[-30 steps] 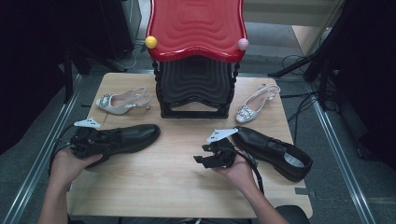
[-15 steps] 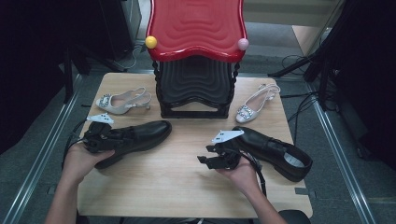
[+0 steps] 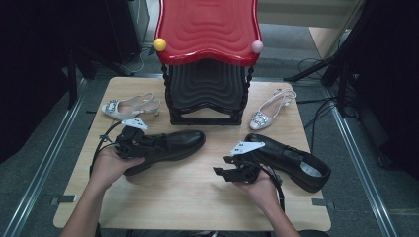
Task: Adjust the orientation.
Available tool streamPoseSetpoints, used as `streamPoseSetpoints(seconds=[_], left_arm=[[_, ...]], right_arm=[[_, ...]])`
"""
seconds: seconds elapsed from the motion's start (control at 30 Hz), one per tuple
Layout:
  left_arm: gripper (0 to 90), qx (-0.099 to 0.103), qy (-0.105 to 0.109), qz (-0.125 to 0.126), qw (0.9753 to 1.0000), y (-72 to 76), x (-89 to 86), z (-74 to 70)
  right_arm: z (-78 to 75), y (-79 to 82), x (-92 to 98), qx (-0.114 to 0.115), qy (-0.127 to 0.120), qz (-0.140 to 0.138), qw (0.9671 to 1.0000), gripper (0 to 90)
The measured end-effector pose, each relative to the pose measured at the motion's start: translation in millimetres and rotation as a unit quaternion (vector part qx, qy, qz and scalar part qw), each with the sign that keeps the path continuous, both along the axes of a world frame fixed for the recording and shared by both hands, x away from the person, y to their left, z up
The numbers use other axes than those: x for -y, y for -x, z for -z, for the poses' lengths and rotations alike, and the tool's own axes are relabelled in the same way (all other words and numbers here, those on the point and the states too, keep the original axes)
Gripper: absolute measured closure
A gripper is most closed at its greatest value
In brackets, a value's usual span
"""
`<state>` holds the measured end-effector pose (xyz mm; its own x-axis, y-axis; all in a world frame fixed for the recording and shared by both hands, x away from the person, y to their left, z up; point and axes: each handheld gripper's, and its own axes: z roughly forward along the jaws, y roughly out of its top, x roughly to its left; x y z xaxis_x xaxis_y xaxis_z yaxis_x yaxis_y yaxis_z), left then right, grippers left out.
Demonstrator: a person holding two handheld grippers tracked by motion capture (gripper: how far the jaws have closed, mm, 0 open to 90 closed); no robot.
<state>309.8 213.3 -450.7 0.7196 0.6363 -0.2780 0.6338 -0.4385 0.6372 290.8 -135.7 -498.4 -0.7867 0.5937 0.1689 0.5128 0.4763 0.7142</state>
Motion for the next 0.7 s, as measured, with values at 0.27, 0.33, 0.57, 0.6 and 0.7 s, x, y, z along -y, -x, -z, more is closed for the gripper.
streamPoseSetpoints(seconds=[0.27, 0.33, 0.57, 0.6, 0.7], left_arm=[[79.2, -0.002, -0.004, 0.024, 0.9997, -0.7, 32.5, 0.6], [79.2, -0.003, -0.004, 0.024, 0.9997, -0.2, 43.1, 3.0], [78.6, -0.009, 0.010, 0.023, 0.9996, -1.3, 64.3, 16.3], [78.8, -0.014, 0.006, 0.025, 0.9996, -2.3, 67.0, 20.6], [78.5, -0.012, 0.004, 0.030, 0.9995, -0.2, 71.5, 24.8]], right_arm=[[0.6, 4.7, 4.6, 0.002, -0.002, 0.012, 0.9999, 45.0], [0.5, 5.5, 5.1, 0.003, -0.001, 0.014, 0.9999, 45.0], [1.3, 6.0, 5.9, 0.005, -0.002, 0.020, 0.9998, 45.0], [2.0, 5.6, 5.1, 0.006, 0.000, 0.019, 0.9998, 45.0], [3.1, 5.4, 3.0, 0.006, 0.000, 0.020, 0.9998, 45.0]])
